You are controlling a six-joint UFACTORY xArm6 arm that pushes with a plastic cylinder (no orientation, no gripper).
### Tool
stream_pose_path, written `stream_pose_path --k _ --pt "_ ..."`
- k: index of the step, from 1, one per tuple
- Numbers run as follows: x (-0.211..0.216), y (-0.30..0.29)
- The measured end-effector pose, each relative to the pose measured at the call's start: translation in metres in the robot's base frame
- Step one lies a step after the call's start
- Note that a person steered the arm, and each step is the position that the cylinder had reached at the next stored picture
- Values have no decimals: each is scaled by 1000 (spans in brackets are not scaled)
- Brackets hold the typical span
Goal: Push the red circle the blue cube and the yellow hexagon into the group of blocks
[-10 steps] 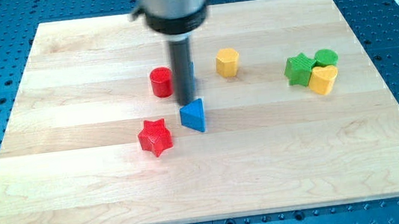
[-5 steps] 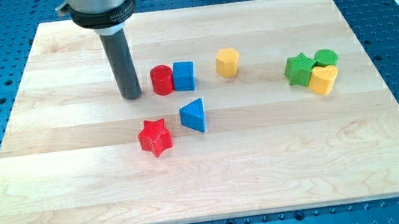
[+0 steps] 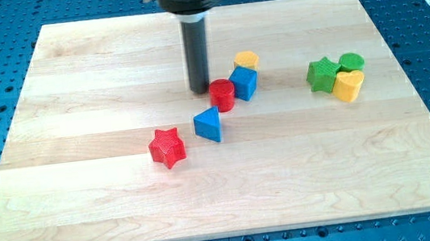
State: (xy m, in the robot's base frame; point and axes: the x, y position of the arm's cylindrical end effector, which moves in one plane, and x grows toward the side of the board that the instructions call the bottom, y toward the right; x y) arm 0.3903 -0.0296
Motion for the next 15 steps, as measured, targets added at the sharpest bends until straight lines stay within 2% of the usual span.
stream_pose_path --k 1,2,3,4,5,8,10,11,12,13,14,15 --pt "26 0" --pt "31 82" --pt "31 102" --pt "28 29" --pt "0 78" --pt "-70 85" --pt "-26 162" --pt "-39 112" --pt "-9 88" --pt "3 144" --pt "16 95" --pt "46 36"
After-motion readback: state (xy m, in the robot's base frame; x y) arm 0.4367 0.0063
